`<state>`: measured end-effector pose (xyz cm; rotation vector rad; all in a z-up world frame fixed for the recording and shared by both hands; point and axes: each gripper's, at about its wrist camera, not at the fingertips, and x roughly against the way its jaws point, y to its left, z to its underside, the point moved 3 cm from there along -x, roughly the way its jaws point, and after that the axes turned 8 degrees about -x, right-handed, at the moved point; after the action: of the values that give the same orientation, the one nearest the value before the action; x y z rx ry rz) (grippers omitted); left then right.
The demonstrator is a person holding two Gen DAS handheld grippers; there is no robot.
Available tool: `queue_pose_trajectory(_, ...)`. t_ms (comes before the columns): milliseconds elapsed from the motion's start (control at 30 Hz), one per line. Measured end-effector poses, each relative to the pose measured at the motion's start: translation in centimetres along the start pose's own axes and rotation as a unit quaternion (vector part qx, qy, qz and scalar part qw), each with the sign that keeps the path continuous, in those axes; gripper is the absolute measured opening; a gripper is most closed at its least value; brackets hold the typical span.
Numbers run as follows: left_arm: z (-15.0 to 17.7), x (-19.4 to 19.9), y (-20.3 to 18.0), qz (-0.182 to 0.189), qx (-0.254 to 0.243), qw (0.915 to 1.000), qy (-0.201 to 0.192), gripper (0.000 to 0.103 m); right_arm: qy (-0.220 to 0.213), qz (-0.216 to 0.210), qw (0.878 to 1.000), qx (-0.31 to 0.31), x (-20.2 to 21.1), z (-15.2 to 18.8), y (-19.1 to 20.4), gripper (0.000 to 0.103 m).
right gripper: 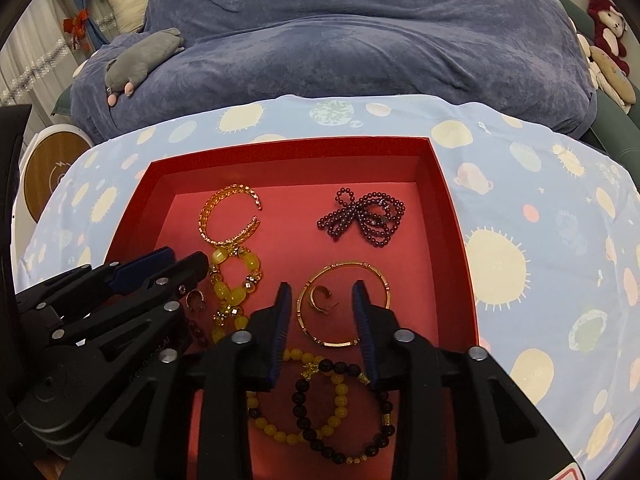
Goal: Organize jewelry
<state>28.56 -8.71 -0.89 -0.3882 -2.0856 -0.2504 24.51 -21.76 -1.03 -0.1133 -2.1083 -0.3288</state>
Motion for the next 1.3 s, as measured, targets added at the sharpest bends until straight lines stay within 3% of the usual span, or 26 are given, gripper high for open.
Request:
queue_pose_trajectory(67, 0.1, 0.4, 0.2, -0.003, 0.004, 1.0, -0.003, 0.034, -0.003, -0.003, 1.0, -0.007, 0.5, 0.0, -0.1, 0.042)
queue_pose_trajectory(467, 1.3, 5.3, 0.4, -0.018, 0.015, 0.9994, -0.025, 0.039, -0.037, 0.012, 0.999, -0.019, 5.4, 1.3, -0.2, 0.057)
queue_pose_trajectory(1000, 7.5, 10.9, -1.7, -0.023, 0.011, 0.9993, -0.028, 0.044, -0.046, 0.056, 0.997, -0.01, 11.5, 7.6, -0.3, 0.058)
queue_pose_trajectory(1300, 10.9, 12.4, -1.4, -0.02, 0.031, 0.9992, -0.018, 0.046, -0.031, 0.051, 0.998, -0.029, 12.8, 10.8, -0.3, 0.058)
